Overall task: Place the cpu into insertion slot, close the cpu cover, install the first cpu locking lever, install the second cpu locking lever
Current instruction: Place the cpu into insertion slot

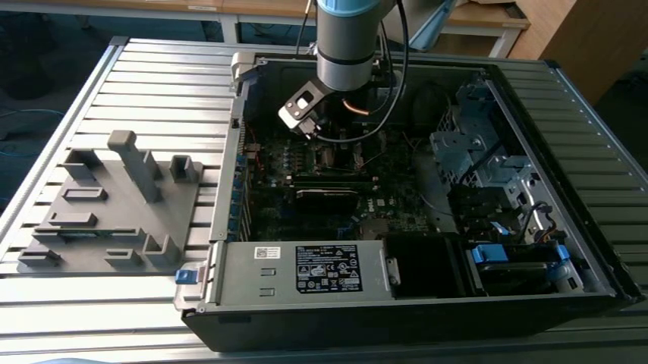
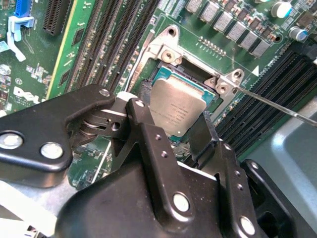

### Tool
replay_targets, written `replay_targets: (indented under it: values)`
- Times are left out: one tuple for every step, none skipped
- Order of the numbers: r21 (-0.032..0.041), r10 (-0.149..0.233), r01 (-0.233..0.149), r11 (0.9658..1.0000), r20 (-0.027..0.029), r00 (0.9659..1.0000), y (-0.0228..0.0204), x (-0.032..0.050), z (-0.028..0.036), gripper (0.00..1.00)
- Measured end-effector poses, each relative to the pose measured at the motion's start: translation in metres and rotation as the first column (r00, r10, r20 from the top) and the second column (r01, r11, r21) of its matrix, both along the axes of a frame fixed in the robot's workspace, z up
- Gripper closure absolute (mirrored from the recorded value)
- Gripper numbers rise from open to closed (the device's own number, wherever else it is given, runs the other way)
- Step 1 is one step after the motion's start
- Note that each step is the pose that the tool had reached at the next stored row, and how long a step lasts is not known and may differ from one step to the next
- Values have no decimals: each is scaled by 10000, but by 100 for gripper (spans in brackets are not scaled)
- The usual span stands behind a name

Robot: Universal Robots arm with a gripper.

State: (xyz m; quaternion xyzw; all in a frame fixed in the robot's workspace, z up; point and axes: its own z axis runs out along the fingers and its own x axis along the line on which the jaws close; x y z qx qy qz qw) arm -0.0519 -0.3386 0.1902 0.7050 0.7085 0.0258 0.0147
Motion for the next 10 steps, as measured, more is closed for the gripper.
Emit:
replay_targets:
  values:
    - [-2, 0, 0, 10000, -1, 10000, 0, 0, -4, 46]
    - [-3, 0, 0, 10000, -2, 10000, -1, 0, -4, 46]
    - [-3, 0, 0, 10000, -2, 10000, -1, 0, -5, 46]
    - [-2, 0, 0, 10000, -1, 10000, -1, 0, -5, 46]
    - [-1, 0, 0, 10000, -1, 10000, -1, -1, -6, 46]
    - [-2, 0, 0, 10000, -1, 10000, -1, -1, -6, 46]
    - [-2, 0, 0, 10000, -1, 10000, -1, -1, -5, 46]
    - [1, 0, 0, 10000, 2, 10000, -1, 0, -1, 46]
    - [6, -1, 1, 10000, 6, 10000, 0, 0, 4, 46]
    - [10, 0, 0, 10000, 8, 10000, 1, 1, 9, 46]
